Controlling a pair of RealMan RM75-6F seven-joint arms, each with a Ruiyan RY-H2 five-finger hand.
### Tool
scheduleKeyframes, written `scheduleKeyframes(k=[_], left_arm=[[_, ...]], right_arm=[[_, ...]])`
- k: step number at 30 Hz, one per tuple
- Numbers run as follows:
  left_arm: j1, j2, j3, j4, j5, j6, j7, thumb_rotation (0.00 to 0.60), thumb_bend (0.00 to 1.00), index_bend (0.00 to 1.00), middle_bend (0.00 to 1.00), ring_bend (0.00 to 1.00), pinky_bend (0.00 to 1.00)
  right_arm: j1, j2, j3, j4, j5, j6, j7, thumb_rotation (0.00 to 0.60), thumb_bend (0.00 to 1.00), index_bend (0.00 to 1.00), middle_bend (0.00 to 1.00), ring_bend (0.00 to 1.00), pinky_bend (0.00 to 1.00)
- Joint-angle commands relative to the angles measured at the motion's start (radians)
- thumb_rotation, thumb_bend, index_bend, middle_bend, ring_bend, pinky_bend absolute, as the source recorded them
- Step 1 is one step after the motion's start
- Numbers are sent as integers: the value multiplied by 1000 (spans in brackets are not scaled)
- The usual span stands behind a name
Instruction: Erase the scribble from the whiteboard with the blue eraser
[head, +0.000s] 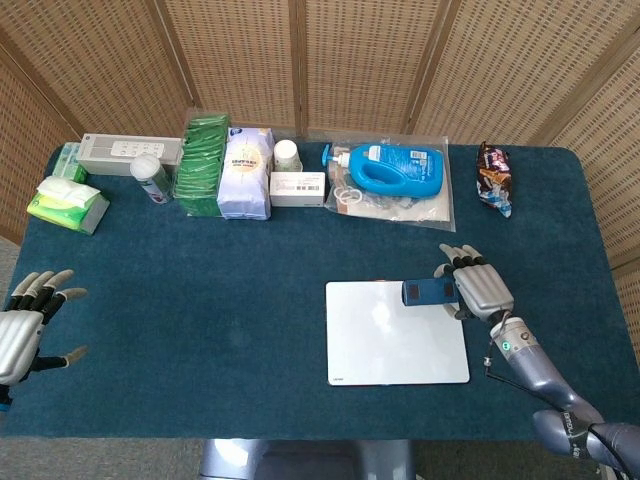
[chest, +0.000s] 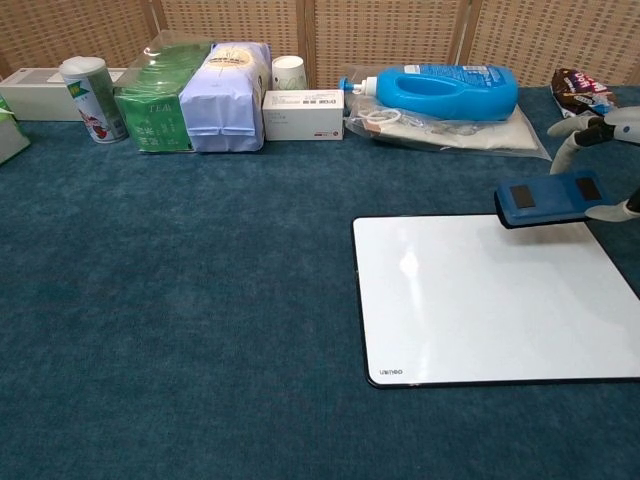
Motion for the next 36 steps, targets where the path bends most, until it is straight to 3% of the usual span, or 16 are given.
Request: scheduleKeyframes(k=[1, 7, 14, 18, 26, 31, 36], left_arm=[[-5, -5, 0, 4, 3, -8, 1, 600, 172, 251, 110, 58, 0], [-13, -11, -4, 3, -5, -20, 10, 600, 172, 251, 110, 58, 0], [-17, -12, -6, -7, -12, -28, 24, 600, 173, 251, 110, 57, 0], [-16, -9, -7, -14, -16, -25, 28, 600, 173, 251, 109, 57, 0], [3, -3, -2, -24, -25, -6, 43, 600, 172, 262, 110, 56, 0], [32, -22, 9, 1, -31, 26, 58, 600, 172, 271, 115, 59, 0], [48, -43, 23, 25, -26, 33, 49, 600, 173, 277, 124, 64, 0]], right_arm=[[-3, 2, 0, 34, 31, -4, -18, 600, 333, 424, 19, 0, 0], [-3, 20, 0, 36, 68, -21, -30, 600, 333, 137, 0, 0, 0], [-6, 33, 1, 32, 70, -19, -24, 600, 334, 3, 0, 0, 0], [-16, 49, 13, 12, 65, 5, 0, 600, 337, 3, 0, 0, 0], [-84, 81, 35, -57, -14, 192, 24, 600, 346, 96, 0, 0, 0], [-159, 91, 8, -82, -115, 363, -12, 600, 348, 202, 48, 0, 0], [-212, 90, -26, -65, -187, 452, -18, 600, 350, 309, 109, 0, 0]])
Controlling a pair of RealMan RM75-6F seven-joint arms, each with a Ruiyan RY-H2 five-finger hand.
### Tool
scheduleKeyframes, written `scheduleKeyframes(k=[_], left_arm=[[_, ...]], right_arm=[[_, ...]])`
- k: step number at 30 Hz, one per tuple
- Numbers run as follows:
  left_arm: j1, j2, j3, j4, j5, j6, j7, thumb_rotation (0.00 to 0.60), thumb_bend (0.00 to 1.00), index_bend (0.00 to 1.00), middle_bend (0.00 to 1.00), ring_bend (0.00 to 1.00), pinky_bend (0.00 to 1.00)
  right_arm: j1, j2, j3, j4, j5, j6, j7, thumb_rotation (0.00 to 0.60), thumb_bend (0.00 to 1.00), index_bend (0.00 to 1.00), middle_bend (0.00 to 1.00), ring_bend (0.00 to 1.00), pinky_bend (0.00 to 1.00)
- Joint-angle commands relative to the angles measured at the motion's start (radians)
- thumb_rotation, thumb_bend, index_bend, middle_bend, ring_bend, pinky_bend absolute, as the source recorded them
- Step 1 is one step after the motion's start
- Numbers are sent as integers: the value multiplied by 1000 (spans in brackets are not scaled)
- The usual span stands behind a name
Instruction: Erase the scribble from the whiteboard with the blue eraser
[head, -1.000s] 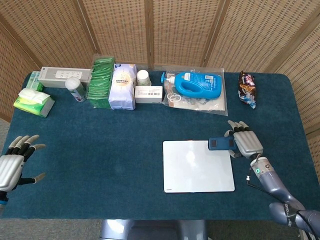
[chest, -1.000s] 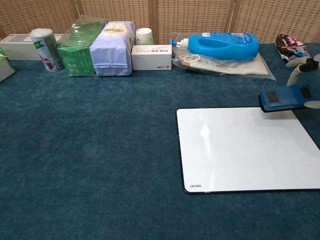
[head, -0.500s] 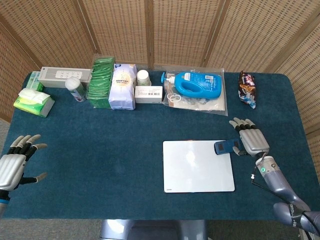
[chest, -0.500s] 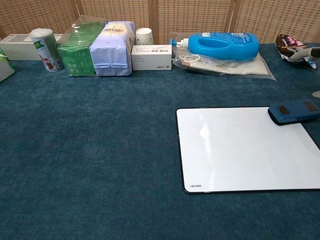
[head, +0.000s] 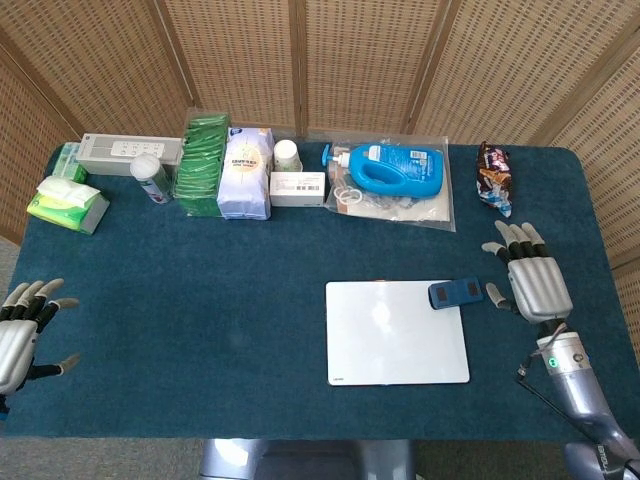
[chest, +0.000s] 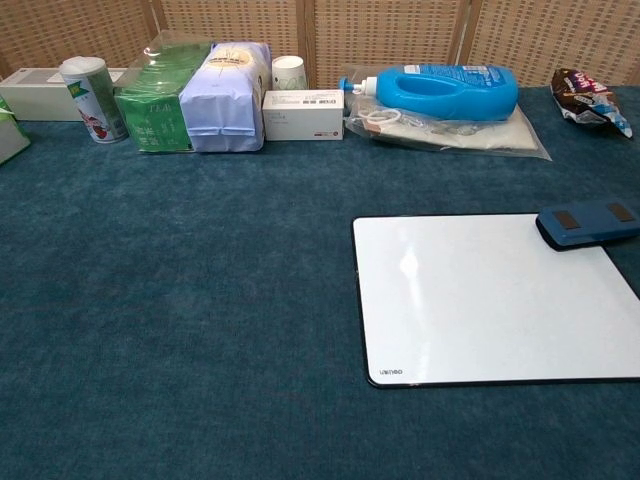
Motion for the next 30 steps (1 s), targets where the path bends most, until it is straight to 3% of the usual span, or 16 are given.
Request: scheduleKeyframes(k=[1, 9, 14, 30], left_arm=[[10, -9, 8, 10, 4, 6, -10, 600, 173, 278, 126, 64, 0], [46, -39, 24, 37, 30, 53, -28, 600, 173, 307, 144, 75, 0], [68, -45, 27, 33, 31, 82, 14, 600, 173, 309, 145, 75, 0], [122, -45, 42, -18, 89, 169, 106, 600, 173, 304, 145, 75, 0]], right_arm=[[-52, 3, -35, 7, -63, 70, -12, 600, 351, 318, 115, 0, 0], [-204, 22, -106, -25, -125, 255, -144, 600, 352, 354, 130, 0, 0], [-261, 37, -118, -84, -96, 290, -206, 600, 351, 353, 128, 0, 0], [-340, 50, -116, -114, -90, 313, -186, 600, 352, 354, 128, 0, 0]])
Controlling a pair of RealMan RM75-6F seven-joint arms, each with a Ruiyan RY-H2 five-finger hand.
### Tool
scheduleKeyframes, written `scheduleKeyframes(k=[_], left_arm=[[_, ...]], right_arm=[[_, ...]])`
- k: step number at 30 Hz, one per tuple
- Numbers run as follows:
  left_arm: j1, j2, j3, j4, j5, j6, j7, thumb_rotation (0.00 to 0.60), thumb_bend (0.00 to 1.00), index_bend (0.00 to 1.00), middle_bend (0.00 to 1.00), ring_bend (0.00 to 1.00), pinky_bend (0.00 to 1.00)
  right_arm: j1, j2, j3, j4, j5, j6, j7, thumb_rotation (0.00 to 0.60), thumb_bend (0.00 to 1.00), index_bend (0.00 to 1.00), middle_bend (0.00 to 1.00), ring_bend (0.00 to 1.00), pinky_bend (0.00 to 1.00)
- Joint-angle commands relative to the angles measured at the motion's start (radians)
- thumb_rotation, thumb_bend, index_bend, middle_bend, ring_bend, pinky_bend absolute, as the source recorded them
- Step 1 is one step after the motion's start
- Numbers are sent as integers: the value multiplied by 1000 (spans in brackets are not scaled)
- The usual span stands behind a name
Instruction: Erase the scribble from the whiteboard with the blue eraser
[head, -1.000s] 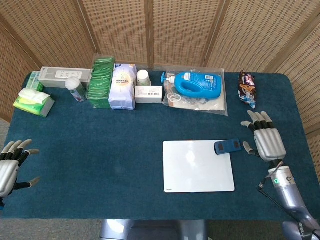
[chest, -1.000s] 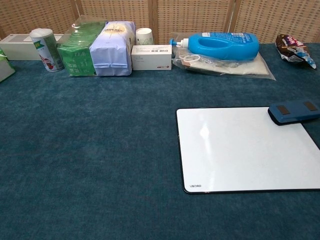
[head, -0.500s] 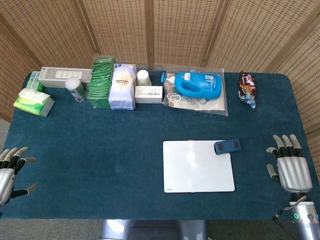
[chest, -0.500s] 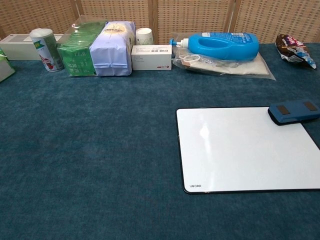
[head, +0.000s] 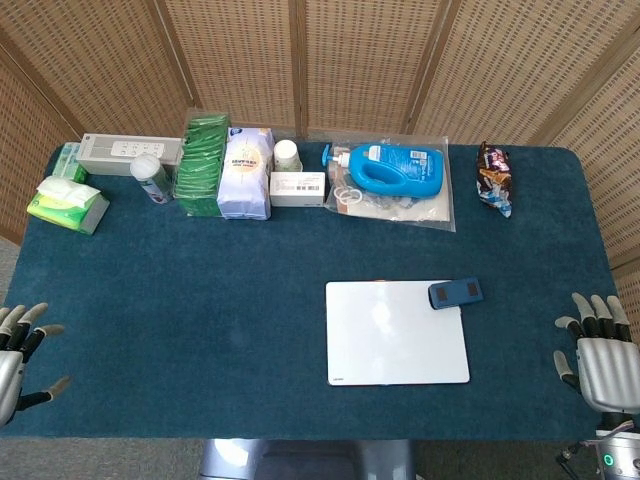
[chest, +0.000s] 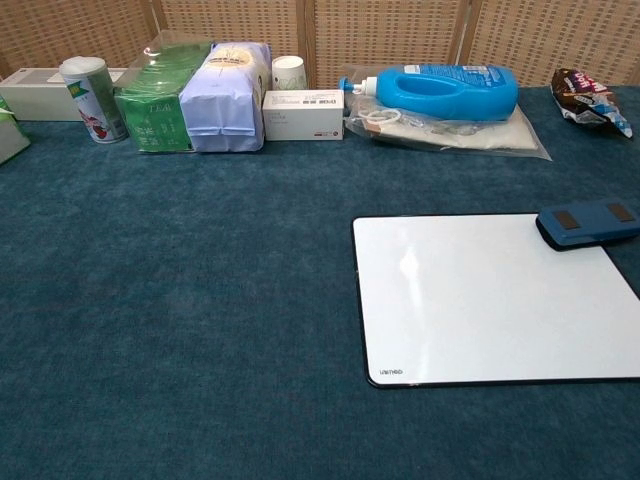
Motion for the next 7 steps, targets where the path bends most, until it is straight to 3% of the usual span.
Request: scheduleKeyframes(k=[1, 7], left_arm=[[3, -2, -5, -10, 9, 8, 12, 600, 173, 304, 146, 76, 0], [6, -10, -18, -20, 22, 30, 39, 600, 174, 303, 146, 75, 0]], right_arm=[[-7, -1, 6, 9, -8, 4, 12, 600, 352, 354, 128, 0, 0], [-15, -3, 15, 15, -10, 0, 29, 600, 351, 357, 128, 0, 0]])
